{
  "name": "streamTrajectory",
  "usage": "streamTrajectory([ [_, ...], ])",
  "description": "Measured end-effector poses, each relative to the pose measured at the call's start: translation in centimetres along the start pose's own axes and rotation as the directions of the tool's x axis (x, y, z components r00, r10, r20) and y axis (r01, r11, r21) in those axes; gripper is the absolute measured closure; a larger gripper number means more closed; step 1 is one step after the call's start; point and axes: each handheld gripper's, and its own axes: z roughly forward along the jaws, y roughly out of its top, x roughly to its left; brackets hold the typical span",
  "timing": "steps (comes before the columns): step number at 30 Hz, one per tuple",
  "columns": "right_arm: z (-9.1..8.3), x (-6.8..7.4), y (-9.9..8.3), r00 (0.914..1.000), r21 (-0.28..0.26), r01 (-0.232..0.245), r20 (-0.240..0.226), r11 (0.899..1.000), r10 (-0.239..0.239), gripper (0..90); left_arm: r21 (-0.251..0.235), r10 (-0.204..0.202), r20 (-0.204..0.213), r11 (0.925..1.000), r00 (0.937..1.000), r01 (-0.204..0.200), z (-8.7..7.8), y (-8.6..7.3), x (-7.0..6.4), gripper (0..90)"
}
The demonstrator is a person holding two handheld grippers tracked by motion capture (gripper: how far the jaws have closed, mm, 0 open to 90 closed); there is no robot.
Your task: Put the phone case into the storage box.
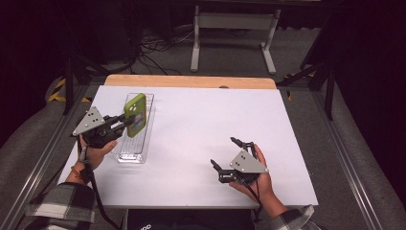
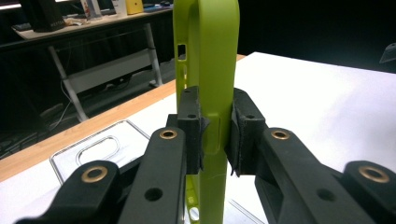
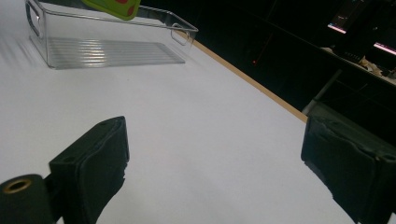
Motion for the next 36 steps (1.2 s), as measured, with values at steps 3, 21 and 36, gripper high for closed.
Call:
streamTrajectory([
  [3, 0.0, -0.1, 0.0, 1.0, 0.0, 0.003, 0.003, 1.0, -0.003, 8.4, 0.016, 0.002, 0.001, 0.9999, 1.0, -0.002, 0.2, -0.1, 0.3, 77.9],
  [21, 0.0, -0.1, 0.2, 0.9999, 0.002, 0.017, 0.002, 1.0, -0.017, 9.2, 0.018, -0.018, 0.02, 0.9997, 0.9996, 0.018, 1.5, 0.1, 2.6, 77.9],
  [36, 0.3, -0.1, 0.1, 0.9989, 0.04, 0.046, 0.009, 0.998, -0.047, 8.9, 0.084, -0.027, 0.008, 0.9961, 0.9996, 0.026, 4.2, -0.3, 5.2, 77.8],
])
